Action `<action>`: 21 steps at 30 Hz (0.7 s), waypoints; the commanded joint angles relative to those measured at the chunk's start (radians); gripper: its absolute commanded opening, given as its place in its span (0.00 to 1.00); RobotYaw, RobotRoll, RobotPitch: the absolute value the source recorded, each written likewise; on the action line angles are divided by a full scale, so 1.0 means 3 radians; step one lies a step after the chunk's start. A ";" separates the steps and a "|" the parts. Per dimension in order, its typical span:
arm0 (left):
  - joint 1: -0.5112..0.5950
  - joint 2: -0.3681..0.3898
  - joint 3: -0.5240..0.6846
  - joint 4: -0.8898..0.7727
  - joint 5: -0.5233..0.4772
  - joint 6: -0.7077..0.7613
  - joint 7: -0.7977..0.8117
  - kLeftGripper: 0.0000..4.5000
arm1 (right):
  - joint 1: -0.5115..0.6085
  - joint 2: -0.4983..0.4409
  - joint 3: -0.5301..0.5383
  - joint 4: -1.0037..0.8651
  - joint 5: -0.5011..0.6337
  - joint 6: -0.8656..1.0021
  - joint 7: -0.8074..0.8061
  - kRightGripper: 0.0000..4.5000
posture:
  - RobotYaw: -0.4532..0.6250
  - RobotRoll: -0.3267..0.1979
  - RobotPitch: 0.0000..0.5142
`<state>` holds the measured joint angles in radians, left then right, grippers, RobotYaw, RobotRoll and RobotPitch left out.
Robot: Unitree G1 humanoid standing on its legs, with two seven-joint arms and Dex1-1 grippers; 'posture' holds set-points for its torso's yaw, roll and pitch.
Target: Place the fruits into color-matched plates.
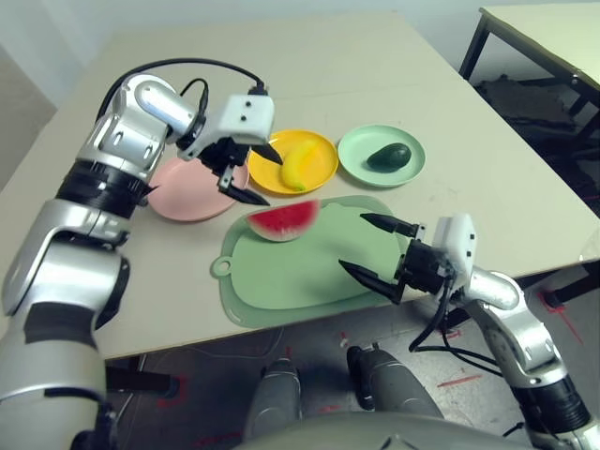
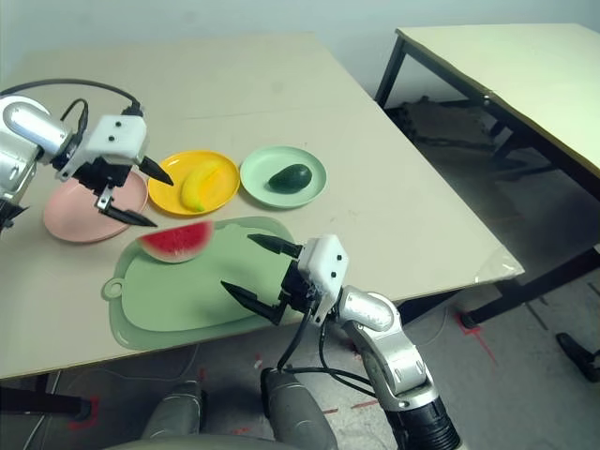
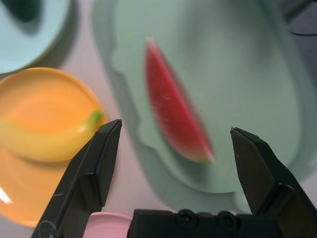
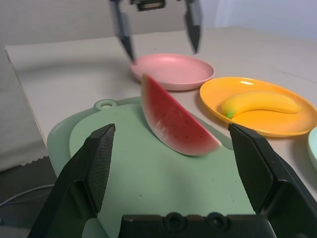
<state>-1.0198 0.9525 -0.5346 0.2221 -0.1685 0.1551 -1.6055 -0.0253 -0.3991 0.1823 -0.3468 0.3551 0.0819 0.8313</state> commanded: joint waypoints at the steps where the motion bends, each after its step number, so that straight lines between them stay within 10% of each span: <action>1: 0.0071 -0.0046 -0.0066 -0.0131 0.0061 -0.0023 -0.0030 0.99 | 0.0014 -0.0006 0.0037 -0.0015 -0.0034 -0.0024 -0.0007 1.00 | 0.32 0.62 0.20; 21: 0.0545 -0.0626 -0.0048 0.0068 0.0870 -0.0006 0.0139 0.99 | 0.0054 -0.0028 0.0033 -0.0057 -0.0090 -0.0034 -0.0045 1.00 | 0.29 0.62 0.17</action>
<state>-0.8667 0.7657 -0.5447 0.2287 0.0740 0.1659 -1.5655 -0.0161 -0.3991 0.1885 -0.3476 0.3374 0.0776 0.8192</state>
